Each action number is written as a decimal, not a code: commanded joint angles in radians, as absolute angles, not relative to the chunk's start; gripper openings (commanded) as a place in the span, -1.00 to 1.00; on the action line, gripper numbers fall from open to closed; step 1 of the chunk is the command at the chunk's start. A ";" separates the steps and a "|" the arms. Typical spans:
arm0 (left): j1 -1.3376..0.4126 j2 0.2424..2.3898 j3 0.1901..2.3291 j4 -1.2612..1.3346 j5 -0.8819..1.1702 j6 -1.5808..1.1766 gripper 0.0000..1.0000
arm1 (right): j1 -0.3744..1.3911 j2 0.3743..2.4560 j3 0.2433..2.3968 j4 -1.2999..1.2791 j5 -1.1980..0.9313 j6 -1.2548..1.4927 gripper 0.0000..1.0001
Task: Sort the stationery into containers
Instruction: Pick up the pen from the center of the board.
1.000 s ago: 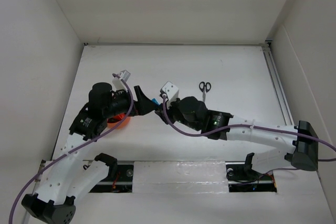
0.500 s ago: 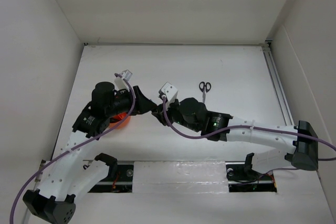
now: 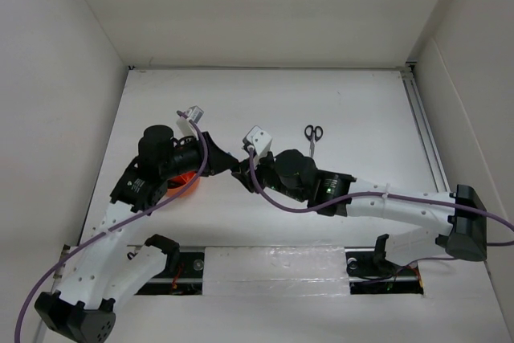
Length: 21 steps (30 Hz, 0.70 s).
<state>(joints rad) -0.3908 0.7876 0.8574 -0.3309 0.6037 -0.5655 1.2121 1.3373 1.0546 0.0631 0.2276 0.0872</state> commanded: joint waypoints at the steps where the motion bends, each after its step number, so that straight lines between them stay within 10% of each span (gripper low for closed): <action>1: -0.388 0.781 0.845 -0.301 0.638 -0.548 -1.00 | 1.218 1.313 1.100 0.166 0.222 0.106 -1.00; 3: -0.388 0.767 0.859 -0.322 0.562 -0.548 -1.00 | 1.218 1.313 1.091 0.166 0.238 0.106 -0.92; 4: -0.388 0.753 0.880 -0.345 0.531 -0.548 -1.00 | 1.218 1.313 1.091 0.166 0.250 0.106 -0.51; 8: -0.388 0.729 0.908 -0.382 0.419 -0.548 -1.00 | 1.218 1.301 1.056 0.184 0.275 0.106 0.10; 21: -0.388 0.749 0.943 -0.390 0.330 -0.548 -1.00 | 1.218 1.210 0.979 0.195 0.302 0.106 0.59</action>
